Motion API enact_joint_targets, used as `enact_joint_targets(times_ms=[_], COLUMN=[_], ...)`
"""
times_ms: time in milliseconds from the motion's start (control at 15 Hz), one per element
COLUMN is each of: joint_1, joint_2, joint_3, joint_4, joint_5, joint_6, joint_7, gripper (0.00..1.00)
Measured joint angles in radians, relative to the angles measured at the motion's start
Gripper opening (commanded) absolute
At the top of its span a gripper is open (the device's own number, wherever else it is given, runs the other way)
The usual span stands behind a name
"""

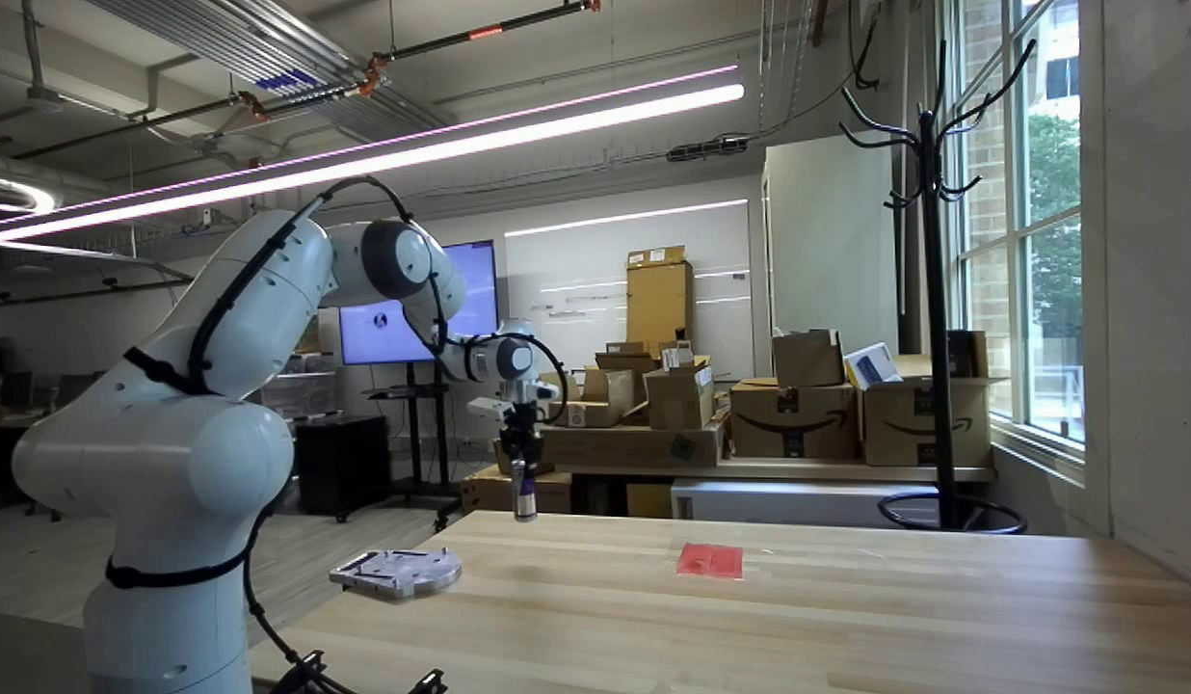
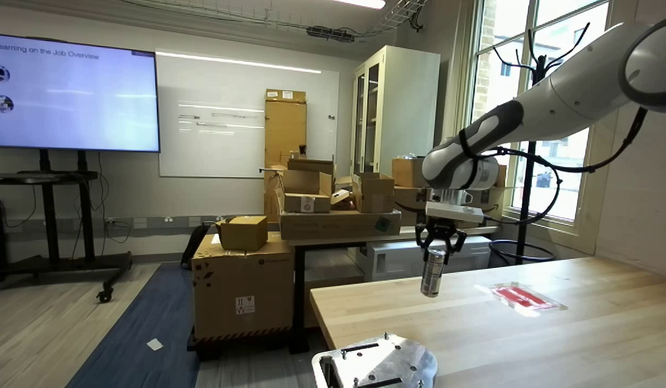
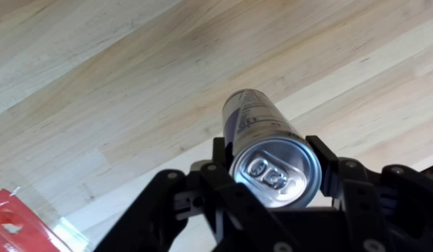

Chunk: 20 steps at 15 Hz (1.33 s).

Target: Place the red bull can on the left edge of the table

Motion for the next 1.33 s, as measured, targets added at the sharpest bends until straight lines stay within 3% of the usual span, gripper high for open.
enact_joint_targets(times_ms=[267,533,867,1333], joint_1=[0.072,0.167,0.236,0.247], joint_2=[-0.119,-0.154,-0.147,-0.144], joint_3=[0.094,0.160,0.166,0.139], joint_4=[-0.122,-0.212,-0.278,-0.318], joint_5=[0.032,0.035,-0.007,-0.089], joint_6=[0.003,0.003,0.003,0.003], joint_7=[-0.054,-0.062,-0.062,-0.062], gripper=[0.33,0.33,0.33,0.33])
